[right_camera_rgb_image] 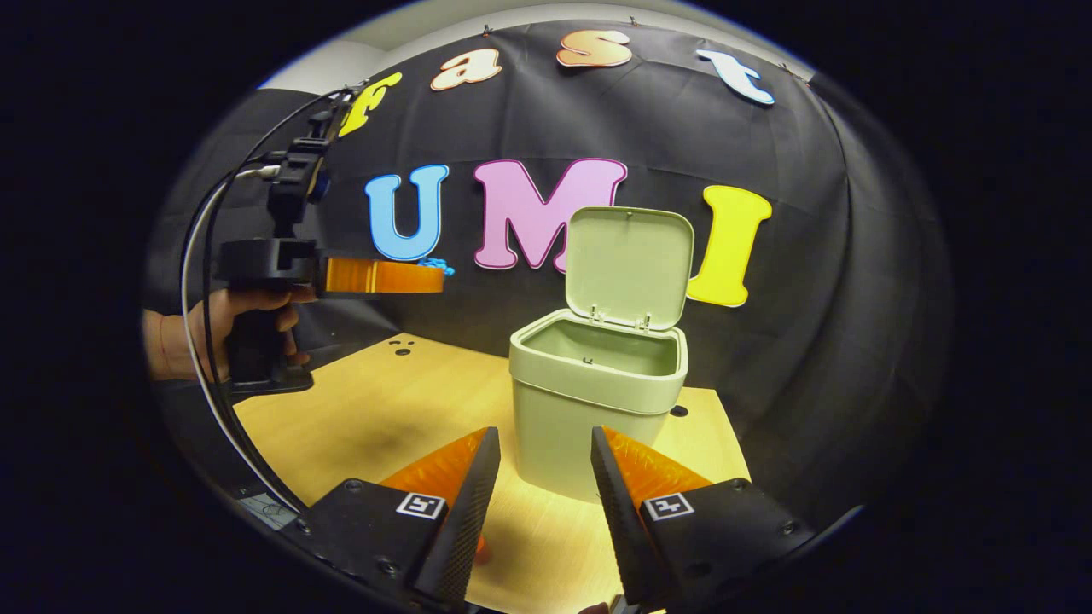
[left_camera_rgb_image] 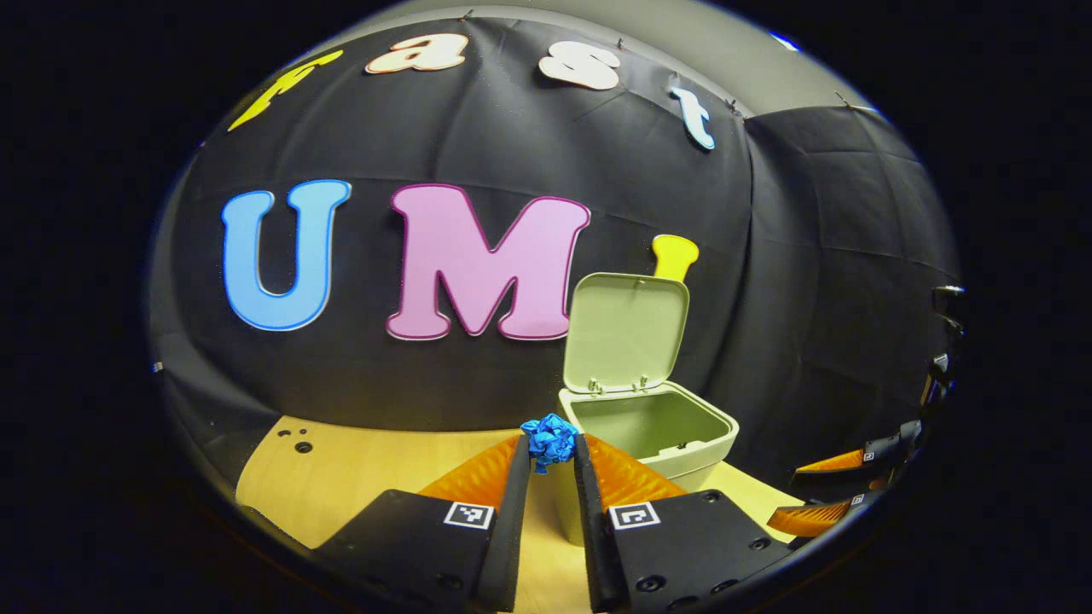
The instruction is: Press the lid of the desktop garbage bin to open it, pick up the crumpled paper on the desktop and throw it into the bin, then pick up the pop can on the desktop and drop it into the bin, and finally close the garbage bin lid.
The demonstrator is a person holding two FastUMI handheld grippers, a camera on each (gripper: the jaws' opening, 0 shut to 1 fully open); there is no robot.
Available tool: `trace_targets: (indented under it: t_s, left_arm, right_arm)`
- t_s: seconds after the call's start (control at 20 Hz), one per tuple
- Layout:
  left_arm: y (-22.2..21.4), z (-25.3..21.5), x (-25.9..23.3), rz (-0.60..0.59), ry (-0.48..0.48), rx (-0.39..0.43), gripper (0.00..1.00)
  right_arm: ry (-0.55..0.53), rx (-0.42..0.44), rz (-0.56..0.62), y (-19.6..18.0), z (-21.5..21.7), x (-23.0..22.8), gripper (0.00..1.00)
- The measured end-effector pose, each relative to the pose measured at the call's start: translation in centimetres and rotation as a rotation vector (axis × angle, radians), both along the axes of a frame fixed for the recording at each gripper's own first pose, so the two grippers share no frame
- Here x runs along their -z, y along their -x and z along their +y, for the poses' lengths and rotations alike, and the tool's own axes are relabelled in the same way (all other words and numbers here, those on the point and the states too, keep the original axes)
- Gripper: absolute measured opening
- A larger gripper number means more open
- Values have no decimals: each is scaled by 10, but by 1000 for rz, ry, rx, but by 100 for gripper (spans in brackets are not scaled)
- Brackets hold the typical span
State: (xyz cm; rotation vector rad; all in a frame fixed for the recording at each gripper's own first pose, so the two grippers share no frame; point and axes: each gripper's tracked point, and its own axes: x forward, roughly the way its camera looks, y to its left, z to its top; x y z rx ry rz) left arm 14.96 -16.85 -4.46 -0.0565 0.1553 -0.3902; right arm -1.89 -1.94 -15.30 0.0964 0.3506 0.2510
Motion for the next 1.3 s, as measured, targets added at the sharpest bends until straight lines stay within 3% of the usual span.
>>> trace_targets:
  t_s: [0.3,0.5,0.95,1.05,1.1,1.15,1.2,1.25,1.3]
  left_arm:
    - [-31,-49,9,16,-42,109,39]
    - [-45,-76,20,25,-91,169,35]
    - [-65,-100,54,96,-120,180,37]
    - [-66,-101,56,104,-121,175,43]
    - [-67,-100,56,103,-124,167,53]
    - [-67,-99,55,100,-122,164,57]
    - [-68,-100,54,96,-121,162,56]
    - [-68,-99,53,91,-122,160,73]
    - [-68,-98,51,85,-126,153,70]
  right_arm:
    - [13,53,9,11,-23,0,69]
    - [20,89,18,18,-37,1,69]
    - [21,158,21,20,-63,3,70]
    - [13,155,18,22,-62,3,70]
    - [14,156,18,21,-63,4,70]
    - [14,155,19,21,-63,5,70]
    - [12,154,21,20,-62,5,70]
    - [10,153,23,20,-62,5,70]
    - [9,150,25,20,-61,7,70]
